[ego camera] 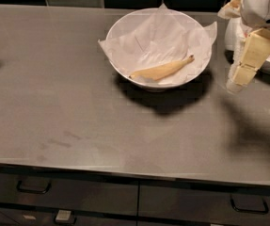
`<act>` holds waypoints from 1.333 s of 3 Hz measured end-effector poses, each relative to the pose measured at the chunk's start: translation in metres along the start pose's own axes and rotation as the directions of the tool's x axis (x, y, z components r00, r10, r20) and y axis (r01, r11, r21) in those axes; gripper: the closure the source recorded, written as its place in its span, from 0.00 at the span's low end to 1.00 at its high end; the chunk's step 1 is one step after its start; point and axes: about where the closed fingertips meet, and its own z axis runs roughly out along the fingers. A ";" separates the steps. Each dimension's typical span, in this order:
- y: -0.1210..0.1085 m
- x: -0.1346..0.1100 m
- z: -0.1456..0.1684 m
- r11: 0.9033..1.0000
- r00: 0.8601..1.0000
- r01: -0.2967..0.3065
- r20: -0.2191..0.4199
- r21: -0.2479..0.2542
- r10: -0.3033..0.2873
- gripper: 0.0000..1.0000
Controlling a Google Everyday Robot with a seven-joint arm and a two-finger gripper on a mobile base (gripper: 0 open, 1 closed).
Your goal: Pick banana from white bowl
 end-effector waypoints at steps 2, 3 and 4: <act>0.027 -0.019 0.045 0.992 0.997 0.010 0.079 -0.128 0.001 0.00; 0.010 -0.045 0.089 0.983 0.992 0.060 0.116 -0.171 -0.041 0.00; 0.010 -0.046 0.090 0.984 0.992 0.056 0.120 -0.168 -0.036 0.00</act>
Offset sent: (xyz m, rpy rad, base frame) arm 0.0004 0.0591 -0.0966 0.1440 0.2327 0.1498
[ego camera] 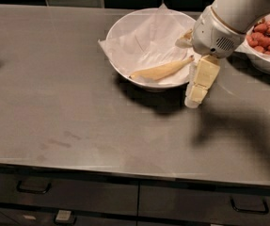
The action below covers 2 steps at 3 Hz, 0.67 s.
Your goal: Pick banana from white bowl
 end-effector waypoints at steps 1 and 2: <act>-0.020 -0.015 0.004 0.999 0.999 0.038 0.006 0.003 -0.038 0.00; -0.060 -0.043 0.022 0.997 0.997 0.076 0.005 0.008 -0.076 0.00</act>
Offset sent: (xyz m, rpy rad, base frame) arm 0.1218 0.1024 0.0098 -0.0147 -0.0622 0.1366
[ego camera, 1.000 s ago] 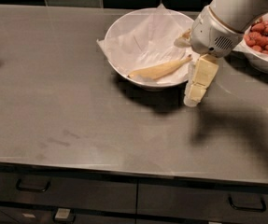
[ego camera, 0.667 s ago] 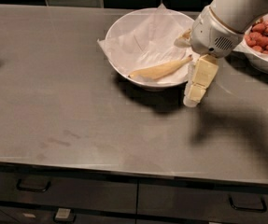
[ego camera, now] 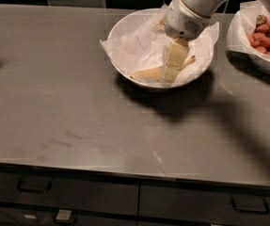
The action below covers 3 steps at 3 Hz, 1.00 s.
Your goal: Pick banana from white bowl
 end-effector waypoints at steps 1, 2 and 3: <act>-0.050 -0.040 0.031 0.999 0.999 0.045 -0.012 0.001 -0.045 0.00; -0.079 -0.067 0.051 0.997 0.997 0.076 -0.016 0.002 -0.076 0.00; -0.095 -0.083 0.063 0.996 0.995 0.094 -0.017 0.004 -0.094 0.00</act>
Offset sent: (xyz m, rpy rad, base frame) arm 0.1124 0.1173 -0.0030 -0.0490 -0.0359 0.1004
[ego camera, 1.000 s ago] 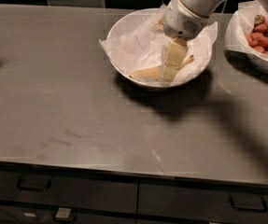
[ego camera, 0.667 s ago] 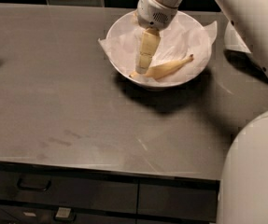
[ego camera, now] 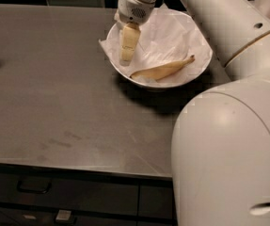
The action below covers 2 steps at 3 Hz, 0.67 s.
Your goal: Pick banana from white bowl
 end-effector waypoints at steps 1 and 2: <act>-0.010 -0.007 0.006 1.000 1.000 0.009 0.000 0.003 -0.009 0.00; -0.008 0.003 0.005 0.999 0.999 0.031 -0.032 -0.009 -0.031 0.00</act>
Offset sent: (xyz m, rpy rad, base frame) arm -0.0010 -0.0256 -0.0022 -0.1077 0.0187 0.0529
